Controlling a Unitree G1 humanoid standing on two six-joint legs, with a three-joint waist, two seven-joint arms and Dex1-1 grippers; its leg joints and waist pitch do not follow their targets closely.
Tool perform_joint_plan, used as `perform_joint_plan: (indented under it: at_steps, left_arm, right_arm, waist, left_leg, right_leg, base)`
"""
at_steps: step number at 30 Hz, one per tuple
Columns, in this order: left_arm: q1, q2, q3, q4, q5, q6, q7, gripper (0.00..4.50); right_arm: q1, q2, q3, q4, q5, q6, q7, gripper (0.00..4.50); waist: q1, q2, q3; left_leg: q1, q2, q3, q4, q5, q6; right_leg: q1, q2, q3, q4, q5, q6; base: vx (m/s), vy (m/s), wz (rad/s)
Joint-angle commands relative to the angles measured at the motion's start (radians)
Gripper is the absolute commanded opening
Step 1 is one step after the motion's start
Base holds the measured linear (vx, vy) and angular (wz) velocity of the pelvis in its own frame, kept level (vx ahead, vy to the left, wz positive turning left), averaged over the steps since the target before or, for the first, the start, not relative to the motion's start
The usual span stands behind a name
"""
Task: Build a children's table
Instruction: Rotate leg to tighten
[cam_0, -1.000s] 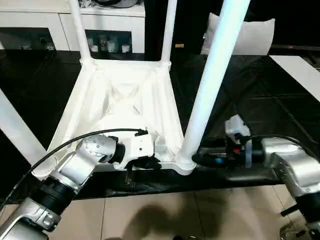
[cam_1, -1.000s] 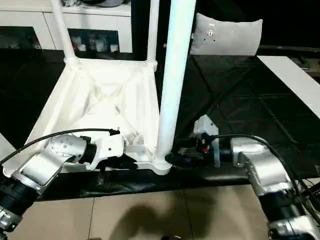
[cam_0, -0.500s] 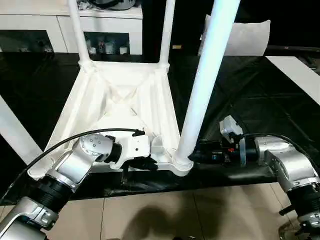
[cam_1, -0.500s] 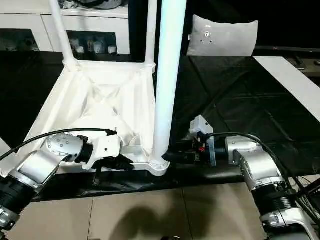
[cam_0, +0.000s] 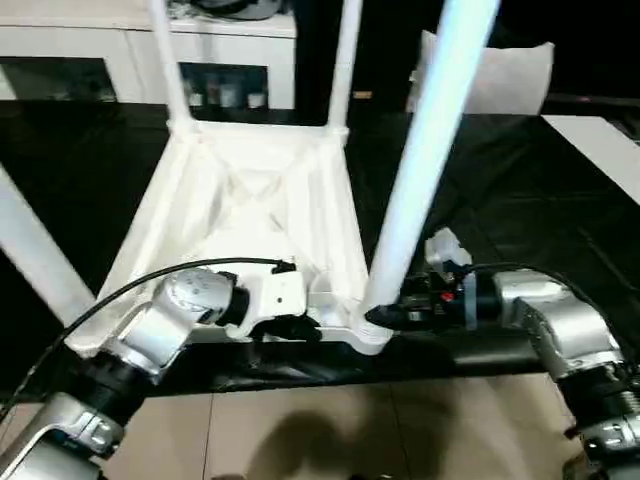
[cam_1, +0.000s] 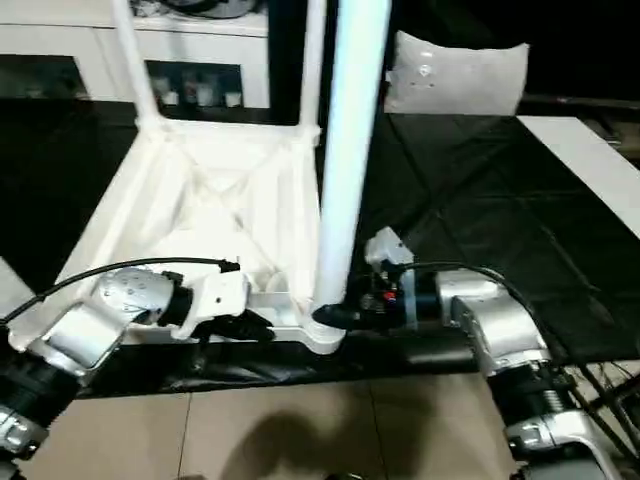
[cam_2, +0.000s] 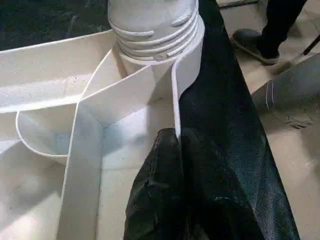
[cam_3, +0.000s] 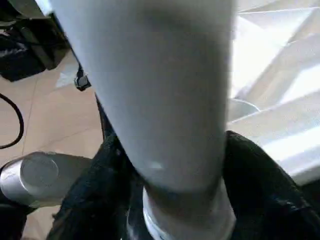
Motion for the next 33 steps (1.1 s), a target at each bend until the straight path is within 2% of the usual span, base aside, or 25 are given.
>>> perform_joint_plan:
  at_steps: [1,9,14,15,16,17,18,19,20,21,22,23,24,25,26,27,28,29,30,32,33]
  left_arm:
    - [0.001,-0.004,-0.041,0.012,0.024,-0.008,-0.013,0.0]
    - [0.006,-0.009,-0.033,0.015,0.021,-0.001,-0.025,0.0]
    - [0.016,-0.028,-0.011,-0.018,-0.012,0.094,-0.013,0.0]
    - [0.014,-0.044,-0.001,-0.028,-0.017,0.138,0.012,0.0]
    - [0.014,-0.044,-0.001,-0.028,-0.017,0.138,0.012,0.0]
    - [0.006,-0.086,0.024,-0.035,-0.025,0.202,0.076,0.0]
    - [0.0,-0.109,0.036,-0.035,-0.026,0.234,0.111,0.0]
    - [0.0,-0.109,0.036,-0.035,-0.026,0.234,0.111,0.0]
    - [-0.009,-0.138,0.049,-0.028,-0.022,0.261,0.154,0.0]
    - [-0.023,-0.184,0.066,-0.009,-0.019,0.299,0.217,0.0]
    - [-0.027,-0.195,0.07,-0.004,-0.018,0.309,0.233,0.0]
    - [-0.048,-0.253,0.091,0.03,-0.008,0.345,0.316,0.0]
    - [-0.064,-0.288,0.102,0.06,0.0,0.353,0.369,0.0]
    - [-0.086,-0.331,0.109,0.1,0.015,0.351,0.43,0.0]
    - [-0.094,-0.347,0.109,0.116,0.023,0.344,0.453,0.0]
    - [-0.096,-0.352,0.109,0.117,0.027,0.346,0.459,0.0]
    - [-0.098,-0.354,0.099,0.12,0.036,0.34,0.457,0.0]
    - [-0.098,-0.356,0.091,0.119,0.046,0.337,0.454,0.0]
    - [-0.098,-0.354,0.082,0.117,0.052,0.325,0.446,0.0]
    - [-0.091,-0.34,0.066,0.113,0.058,0.287,0.412,0.0]
    - [-0.086,-0.326,0.056,0.113,0.061,0.258,0.385,0.0]
  right_arm:
    - [-0.006,-0.007,0.001,-0.012,-0.001,-0.005,0.012,2.56]
    - [0.007,-0.007,-0.01,-0.034,0.043,0.051,0.035,2.1]
    - [0.032,0.034,-0.025,-0.094,0.06,0.151,-0.073,2.08]
    - [0.03,0.064,-0.034,-0.091,0.035,0.154,-0.151,2.08]
    - [0.03,0.064,-0.034,-0.091,0.035,0.154,-0.151,2.08]
    - [0.02,0.116,-0.055,-0.078,0.001,0.178,-0.284,2.08]
    - [0.013,0.146,-0.072,-0.069,-0.012,0.191,-0.357,2.08]
    - [0.013,0.146,-0.072,-0.069,-0.012,0.191,-0.357,2.08]
    - [0.002,0.184,-0.101,-0.057,-0.016,0.222,-0.443,2.07]
    - [-0.01,0.226,-0.122,-0.044,-0.044,0.232,-0.549,2.07]
    - [-0.012,0.236,-0.127,-0.04,-0.052,0.234,-0.575,2.07]
    - [-0.023,0.285,-0.152,-0.034,-0.075,0.248,-0.687,2.07]
    - [-0.028,0.313,-0.166,-0.032,-0.082,0.247,-0.742,2.07]
    - [-0.031,0.351,-0.188,-0.028,-0.064,0.228,-0.79,2.07]
    - [-0.032,0.363,-0.192,-0.026,-0.054,0.213,-0.795,2.07]
    - [-0.03,0.368,-0.194,-0.029,-0.052,0.21,-0.796,2.4]
    - [-0.025,0.371,-0.195,-0.034,-0.053,0.198,-0.795,2.6]
    - [-0.02,0.374,-0.196,-0.044,-0.056,0.191,-0.796,2.74]
    - [-0.007,0.368,-0.189,-0.06,-0.058,0.182,-0.778,2.74]
    - [0.018,0.341,-0.177,-0.09,-0.062,0.156,-0.729,2.92]
    - [0.033,0.319,-0.177,-0.103,-0.061,0.133,-0.694,3.03]
  waist:
    - [-0.002,0.006,-0.068]
    - [-0.002,0.005,-0.067]
    - [-0.003,0.008,-0.066]
    - [-0.007,0.009,-0.062]
    - [-0.007,0.009,-0.062]
    - [-0.016,0.008,-0.054]
    - [-0.024,0.009,-0.052]
    - [-0.028,0.009,-0.053]
    - [-0.034,0.009,-0.054]
    - [-0.047,0.012,-0.053]
    - [-0.054,0.018,-0.052]
    - [-0.08,0.032,-0.054]
    - [-0.08,0.043,-0.058]
    - [-0.088,0.046,-0.063]
    - [-0.088,0.05,-0.06]
    - [-0.088,0.036,-0.055]
    - [-0.092,0.023,-0.055]
    - [-0.084,0.021,-0.057]
    - [-0.082,0.029,-0.061]
    - [-0.075,0.031,-0.065]
    - [-0.07,0.031,-0.068]
  left_leg:
    - [-0.018,0.02,0.007,-0.07,-0.111,0.056]
    - [-0.017,0.018,0.009,-0.069,-0.108,0.056]
    - [-0.019,0.019,0.008,-0.072,-0.105,0.046]
    - [-0.016,0.015,0.009,-0.071,-0.131,0.035]
    - [-0.016,0.015,0.009,-0.071,-0.131,0.035]
    - [-0.014,0.006,0.01,-0.067,-0.182,0.022]
    - [-0.005,0.001,0.008,-0.061,-0.215,0.012]
    - [-0.003,-0.004,0.007,-0.057,-0.228,0.013]
    - [-0.002,-0.006,0.005,-0.054,-0.239,0.015]
    - [-0.008,-0.006,0.0,-0.052,-0.253,0.019]
    - [-0.003,-0.003,0.0,-0.05,-0.269,0.019]
    - [-0.013,0.02,-0.015,-0.058,-0.321,0.019]
    - [-0.009,0.039,-0.021,-0.065,-0.344,0.022]
    - [-0.031,0.081,-0.041,-0.096,-0.391,0.033]
    - [-0.03,0.087,-0.042,-0.105,-0.411,0.033]
    - [0.004,0.049,-0.019,-0.084,-0.422,0.022]
    - [0.009,0.017,-0.008,-0.063,-0.384,0.019]
    - [-0.009,-0.006,0.002,-0.052,-0.272,0.042]
    - [-0.01,-0.005,0.001,-0.055,-0.25,0.046]
    - [-0.009,0.005,0.001,-0.064,-0.202,0.053]
    - [-0.013,0.012,0.0,-0.069,-0.173,0.059]
  right_leg:
    - [0.068,-0.059,0.058,-0.069,-0.411,-0.071]
    - [0.069,-0.059,0.059,-0.07,-0.414,-0.073]
    - [0.07,-0.059,0.06,-0.067,-0.401,-0.077]
    - [0.067,-0.059,0.055,-0.077,-0.459,-0.058]
    - [0.067,-0.059,0.055,-0.077,-0.459,-0.058]
    - [0.063,-0.057,0.043,-0.097,-0.567,-0.015]
    - [0.058,-0.057,0.029,-0.114,-0.638,0.025]
    - [0.057,-0.056,0.02,-0.123,-0.661,0.043]
    - [0.056,-0.055,0.013,-0.131,-0.676,0.059]
    - [0.061,-0.053,-0.002,-0.139,-0.685,0.083]
    - [0.059,-0.051,-0.009,-0.148,-0.688,0.088]
    - [0.083,-0.05,-0.04,-0.155,-0.645,0.101]
    - [0.093,-0.059,-0.039,-0.147,-0.602,0.086]
    - [0.123,-0.069,-0.015,-0.089,-0.466,0.055]
    - [0.119,-0.069,0.002,-0.076,-0.414,0.041]
    - [0.08,-0.076,0.004,-0.116,-0.476,0.023]
    - [0.069,-0.078,-0.008,-0.135,-0.55,0.03]
    - [0.079,-0.082,-0.02,-0.148,-0.634,0.061]
    - [0.081,-0.079,-0.02,-0.148,-0.62,0.066]
    - [0.078,-0.073,-0.008,-0.138,-0.531,0.044]
    - [0.081,-0.072,0.0,-0.125,-0.471,0.018]
  base:
    - [0.0,0.0,0.0]
    - [0.0,0.0,0.0]
    - [0.0,0.0,0.0]
    - [0.0,0.0,0.0]
    - [0.0,0.0,0.0]
    - [0.0,0.0,0.0]
    - [0.0,0.0,0.0]
    - [0.0,0.0,0.0]
    - [0.0,0.0,0.0]
    - [0.0,0.0,0.0]
    - [0.0,0.0,0.0]
    - [0.0,0.0,0.0]
    - [0.0,0.0,0.0]
    - [0.0,0.0,0.0]
    - [0.0,0.0,0.0]
    - [0.0,0.0,0.0]
    - [0.0,0.0,0.0]
    - [0.0,0.0,0.0]
    - [0.0,0.0,0.0]
    - [0.028,-0.011,0.04]
    - [0.055,-0.022,0.08]
